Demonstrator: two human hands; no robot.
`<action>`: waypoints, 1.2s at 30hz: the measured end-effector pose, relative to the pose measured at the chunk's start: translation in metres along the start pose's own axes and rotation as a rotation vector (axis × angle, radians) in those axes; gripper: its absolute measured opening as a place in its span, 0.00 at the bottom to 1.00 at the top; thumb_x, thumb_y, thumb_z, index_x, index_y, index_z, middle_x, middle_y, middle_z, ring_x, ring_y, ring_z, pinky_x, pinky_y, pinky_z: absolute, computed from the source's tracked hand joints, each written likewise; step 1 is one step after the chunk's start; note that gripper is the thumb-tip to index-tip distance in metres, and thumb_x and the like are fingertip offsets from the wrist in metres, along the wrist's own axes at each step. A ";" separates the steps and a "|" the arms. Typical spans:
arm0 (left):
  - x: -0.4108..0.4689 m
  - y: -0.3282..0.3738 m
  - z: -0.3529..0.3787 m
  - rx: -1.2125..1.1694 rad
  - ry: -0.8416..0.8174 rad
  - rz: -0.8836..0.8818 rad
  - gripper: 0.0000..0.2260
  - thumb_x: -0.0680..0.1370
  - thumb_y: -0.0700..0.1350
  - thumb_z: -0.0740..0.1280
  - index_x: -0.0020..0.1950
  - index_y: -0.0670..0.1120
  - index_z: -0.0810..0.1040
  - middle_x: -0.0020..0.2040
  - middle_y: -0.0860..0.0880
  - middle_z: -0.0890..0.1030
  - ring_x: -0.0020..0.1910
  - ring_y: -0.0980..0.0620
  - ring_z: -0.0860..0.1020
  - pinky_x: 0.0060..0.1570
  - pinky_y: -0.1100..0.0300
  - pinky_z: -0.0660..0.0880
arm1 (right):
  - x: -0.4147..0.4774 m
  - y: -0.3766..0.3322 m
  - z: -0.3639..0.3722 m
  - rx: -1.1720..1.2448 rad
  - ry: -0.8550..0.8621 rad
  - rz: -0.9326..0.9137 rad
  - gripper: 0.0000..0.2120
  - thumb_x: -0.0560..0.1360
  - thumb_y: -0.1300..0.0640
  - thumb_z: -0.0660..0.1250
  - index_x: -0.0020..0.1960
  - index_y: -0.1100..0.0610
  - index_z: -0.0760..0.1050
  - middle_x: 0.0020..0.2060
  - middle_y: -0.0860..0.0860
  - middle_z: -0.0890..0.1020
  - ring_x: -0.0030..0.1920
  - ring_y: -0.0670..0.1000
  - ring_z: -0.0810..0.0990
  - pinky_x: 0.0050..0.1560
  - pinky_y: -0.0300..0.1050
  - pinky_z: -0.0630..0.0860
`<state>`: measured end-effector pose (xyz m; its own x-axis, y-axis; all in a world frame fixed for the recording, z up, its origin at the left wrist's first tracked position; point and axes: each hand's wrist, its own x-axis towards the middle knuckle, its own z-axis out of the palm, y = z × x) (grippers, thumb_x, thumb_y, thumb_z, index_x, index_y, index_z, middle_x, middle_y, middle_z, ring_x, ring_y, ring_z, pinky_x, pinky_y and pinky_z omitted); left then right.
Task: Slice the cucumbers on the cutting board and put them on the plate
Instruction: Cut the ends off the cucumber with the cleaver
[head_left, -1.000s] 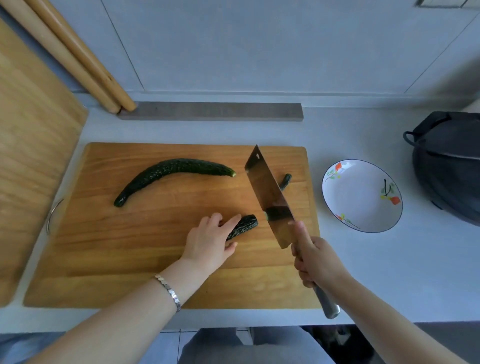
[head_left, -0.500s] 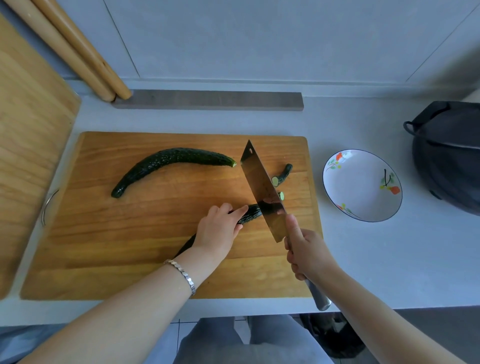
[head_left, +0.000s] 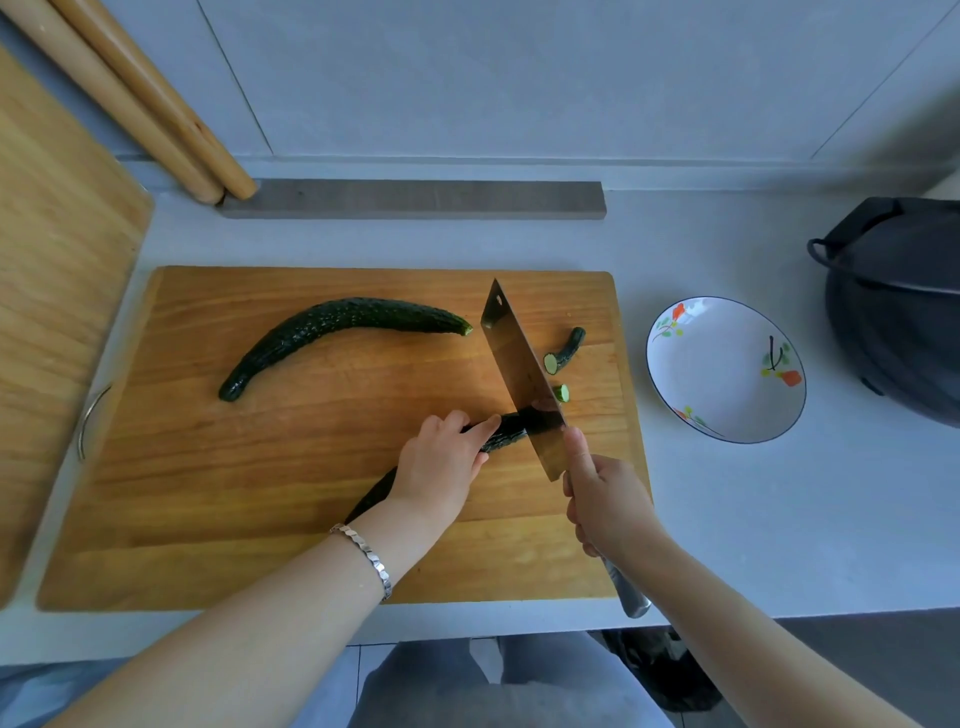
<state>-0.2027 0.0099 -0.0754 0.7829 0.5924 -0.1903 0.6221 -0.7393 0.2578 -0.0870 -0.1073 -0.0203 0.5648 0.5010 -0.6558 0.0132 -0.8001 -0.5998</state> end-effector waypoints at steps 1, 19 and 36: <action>0.001 0.000 0.000 -0.004 0.001 -0.003 0.20 0.81 0.49 0.56 0.73 0.55 0.59 0.62 0.49 0.70 0.55 0.50 0.69 0.40 0.62 0.68 | 0.001 0.000 0.001 -0.007 0.005 -0.001 0.30 0.76 0.34 0.47 0.36 0.59 0.66 0.27 0.54 0.68 0.28 0.51 0.67 0.34 0.45 0.67; 0.024 -0.030 -0.033 -0.014 0.186 0.125 0.19 0.75 0.53 0.62 0.62 0.45 0.75 0.56 0.45 0.78 0.53 0.45 0.77 0.48 0.53 0.76 | 0.024 -0.011 -0.005 0.251 -0.009 -0.027 0.27 0.77 0.36 0.51 0.32 0.56 0.64 0.19 0.47 0.64 0.20 0.48 0.61 0.25 0.38 0.61; 0.078 -0.151 -0.084 0.488 -0.155 -0.420 0.25 0.76 0.34 0.52 0.71 0.50 0.58 0.66 0.40 0.64 0.61 0.38 0.65 0.55 0.49 0.69 | 0.039 -0.039 -0.027 0.167 -0.063 0.013 0.27 0.76 0.34 0.50 0.35 0.58 0.65 0.21 0.49 0.64 0.20 0.49 0.61 0.25 0.38 0.61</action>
<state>-0.2361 0.1947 -0.0495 0.4428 0.8358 -0.3247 0.7804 -0.5376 -0.3194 -0.0436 -0.0652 -0.0099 0.5109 0.5153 -0.6881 -0.1341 -0.7429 -0.6558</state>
